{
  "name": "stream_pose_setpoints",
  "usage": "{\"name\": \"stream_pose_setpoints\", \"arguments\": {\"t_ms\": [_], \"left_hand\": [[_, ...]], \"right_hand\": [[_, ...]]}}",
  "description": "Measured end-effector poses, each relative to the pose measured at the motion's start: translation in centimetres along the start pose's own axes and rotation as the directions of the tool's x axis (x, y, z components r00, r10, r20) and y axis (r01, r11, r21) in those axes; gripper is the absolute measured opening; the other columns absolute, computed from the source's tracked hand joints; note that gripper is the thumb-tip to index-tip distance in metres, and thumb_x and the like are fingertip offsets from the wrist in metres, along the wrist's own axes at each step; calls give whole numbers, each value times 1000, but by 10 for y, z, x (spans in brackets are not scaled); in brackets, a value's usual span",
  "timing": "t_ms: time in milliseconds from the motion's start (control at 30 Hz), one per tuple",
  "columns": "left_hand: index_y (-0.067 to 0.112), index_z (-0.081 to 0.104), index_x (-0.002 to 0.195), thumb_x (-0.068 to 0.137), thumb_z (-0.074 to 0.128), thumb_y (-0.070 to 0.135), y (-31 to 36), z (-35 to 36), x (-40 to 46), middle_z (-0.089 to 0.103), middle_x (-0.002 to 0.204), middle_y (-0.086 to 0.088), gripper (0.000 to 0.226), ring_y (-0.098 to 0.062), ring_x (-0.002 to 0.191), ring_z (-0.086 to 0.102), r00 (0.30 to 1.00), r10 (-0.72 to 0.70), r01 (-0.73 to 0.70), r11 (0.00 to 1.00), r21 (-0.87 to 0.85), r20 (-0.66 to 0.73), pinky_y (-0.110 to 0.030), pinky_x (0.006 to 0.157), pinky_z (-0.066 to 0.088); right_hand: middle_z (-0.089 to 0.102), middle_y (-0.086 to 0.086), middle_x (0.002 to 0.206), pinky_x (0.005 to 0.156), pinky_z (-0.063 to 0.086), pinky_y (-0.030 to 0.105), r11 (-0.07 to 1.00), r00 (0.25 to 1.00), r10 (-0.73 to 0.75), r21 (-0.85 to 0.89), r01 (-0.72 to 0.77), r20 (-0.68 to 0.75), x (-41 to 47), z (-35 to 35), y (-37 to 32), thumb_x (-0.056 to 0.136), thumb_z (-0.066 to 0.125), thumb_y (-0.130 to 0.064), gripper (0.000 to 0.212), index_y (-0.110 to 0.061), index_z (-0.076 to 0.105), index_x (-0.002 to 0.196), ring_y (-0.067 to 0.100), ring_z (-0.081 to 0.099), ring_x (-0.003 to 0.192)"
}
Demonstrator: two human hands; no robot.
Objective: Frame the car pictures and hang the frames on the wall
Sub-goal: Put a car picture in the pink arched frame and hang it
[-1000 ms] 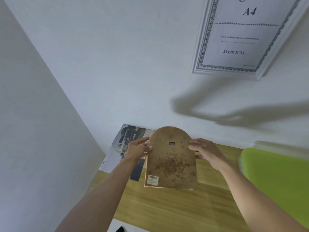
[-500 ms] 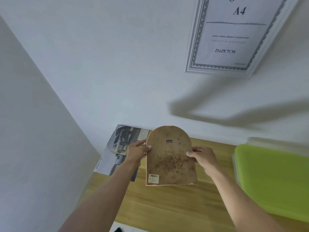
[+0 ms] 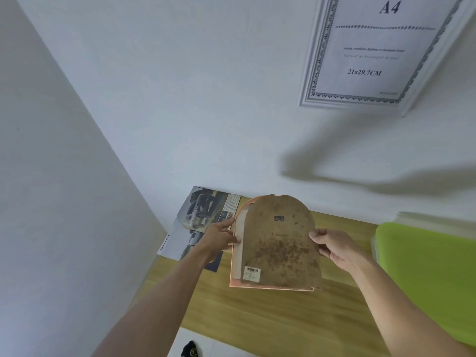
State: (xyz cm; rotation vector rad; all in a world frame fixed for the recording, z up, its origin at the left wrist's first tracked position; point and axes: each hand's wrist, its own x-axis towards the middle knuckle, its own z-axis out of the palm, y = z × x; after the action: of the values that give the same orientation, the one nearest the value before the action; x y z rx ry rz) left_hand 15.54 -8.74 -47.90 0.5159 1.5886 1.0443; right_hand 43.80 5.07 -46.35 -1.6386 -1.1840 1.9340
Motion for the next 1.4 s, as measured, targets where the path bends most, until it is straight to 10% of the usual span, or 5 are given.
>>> {"name": "stream_pose_setpoints", "arguments": {"t_ms": [600, 733, 1000, 1167, 1400], "left_hand": [[19, 47, 142, 79, 61, -18, 1, 23, 5, 57, 61, 2, 74, -22, 85, 63, 997, 8, -3, 998, 63, -82, -35, 80, 55], [21, 49, 141, 78, 59, -21, 4, 6, 5, 65, 119, -13, 76, -26, 99, 63, 992, -2, 9, 999, 50, -128, -30, 67, 56], [17, 49, 141, 76, 60, -23, -3, -32, 2, 59, 132, -20, 77, -36, 115, 57, 977, 11, 4, 997, 73, -215, -37, 74, 54], [19, 51, 139, 75, 59, -24, -13, -26, -1, 67, 118, -19, 78, -32, 104, 61, 975, -12, 32, 996, 85, -220, -39, 78, 54], [22, 49, 141, 77, 60, -20, -15, -8, 0, 68, 110, -20, 77, -32, 105, 62, 982, -20, 39, 994, 98, -188, -34, 69, 54]], "right_hand": [[72, 7, 103, 77, 58, 40, 999, 989, 26, -35, -31, -142, -8, -54, 46, 93, 60, 4, 41, -24, 56, 124, 25, 69, 90], [69, 4, 101, 80, 57, 43, 1000, 959, 26, -1, -27, -283, -4, -78, 54, 94, 56, 6, 39, -22, 56, 120, 25, 67, 87], [66, -1, 102, 76, 58, 41, 974, 898, -62, -222, -41, -436, 4, -79, 70, 92, 44, 1, 47, -18, 53, 135, 28, 66, 85], [55, 14, 133, 57, 51, 35, 786, 852, -155, -584, -200, -500, 14, -65, 83, 92, 47, 2, 60, -11, 34, 149, 32, 66, 89], [31, 23, 147, 107, 41, 46, 392, 884, -305, -892, -223, -355, 19, -38, 110, 97, 54, -33, 65, -14, 23, 151, 38, 39, 133]]}}
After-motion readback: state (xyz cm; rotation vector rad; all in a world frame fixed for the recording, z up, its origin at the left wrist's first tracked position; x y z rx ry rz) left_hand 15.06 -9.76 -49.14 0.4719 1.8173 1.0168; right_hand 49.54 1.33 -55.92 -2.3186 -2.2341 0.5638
